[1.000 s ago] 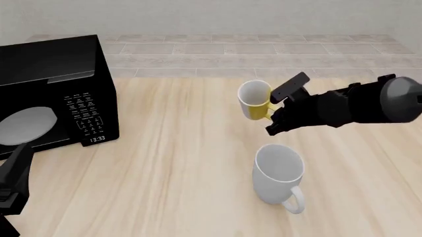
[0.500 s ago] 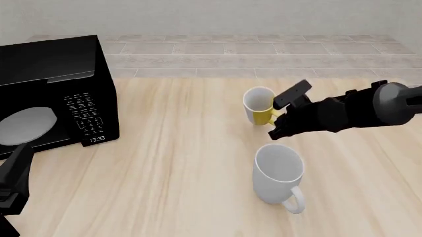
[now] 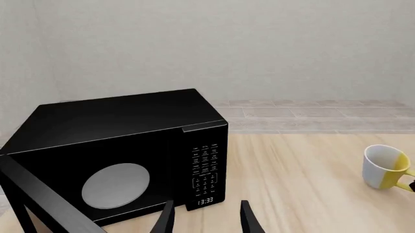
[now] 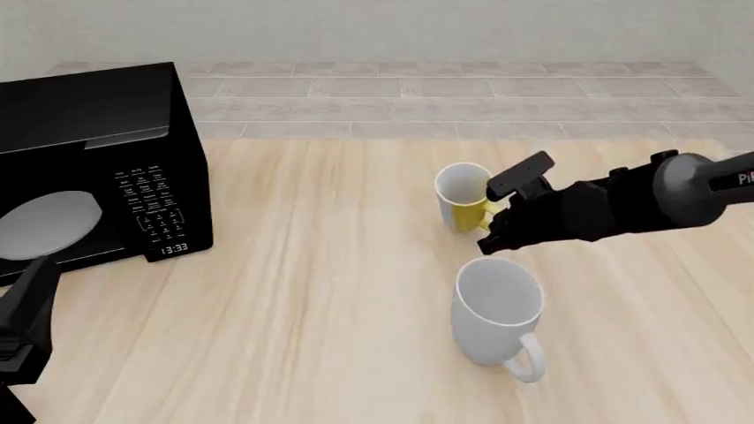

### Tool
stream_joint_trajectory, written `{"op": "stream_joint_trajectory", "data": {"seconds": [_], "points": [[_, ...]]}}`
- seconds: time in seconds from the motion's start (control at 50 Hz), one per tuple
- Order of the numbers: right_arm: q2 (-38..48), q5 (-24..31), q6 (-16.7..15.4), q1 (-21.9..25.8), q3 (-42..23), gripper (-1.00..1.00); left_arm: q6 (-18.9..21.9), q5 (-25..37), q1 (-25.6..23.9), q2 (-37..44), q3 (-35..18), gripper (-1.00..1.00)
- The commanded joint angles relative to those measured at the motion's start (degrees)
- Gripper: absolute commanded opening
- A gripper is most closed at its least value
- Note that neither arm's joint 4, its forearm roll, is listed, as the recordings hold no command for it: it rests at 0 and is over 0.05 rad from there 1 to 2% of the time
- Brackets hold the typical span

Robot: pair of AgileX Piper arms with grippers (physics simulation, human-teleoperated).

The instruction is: Put the yellow and white mug to the front of the white mug.

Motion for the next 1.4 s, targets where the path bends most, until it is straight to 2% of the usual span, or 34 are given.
{"op": "stream_joint_trajectory", "data": {"seconds": [0.02, 0.34, 0.36, 0.96, 1.4], "points": [[1.26, -0.45, 0.77, 0.15, -0.18, -1.0, 0.02, 0.0, -0.01, 0.01, 0.0, 1.0], [1.72, -0.94, 0.72, -0.01, 0.07, -1.0, 0.01, 0.0, 0.0, 0.01, 0.0, 1.0], [1.63, -0.92, 0.86, 0.11, 0.11, 1.0, -0.01, 0.01, 0.0, -0.01, 0.0, 1.0], [-6.44, 1.6, -0.66, -0.72, 1.15, 1.0, 0.01, -0.01, 0.0, 0.01, 0.0, 1.0], [-20.5, 3.06, -0.06, 1.15, 6.89, 1.0, 0.0, 0.01, 0.01, -0.01, 0.0, 1.0]]}}
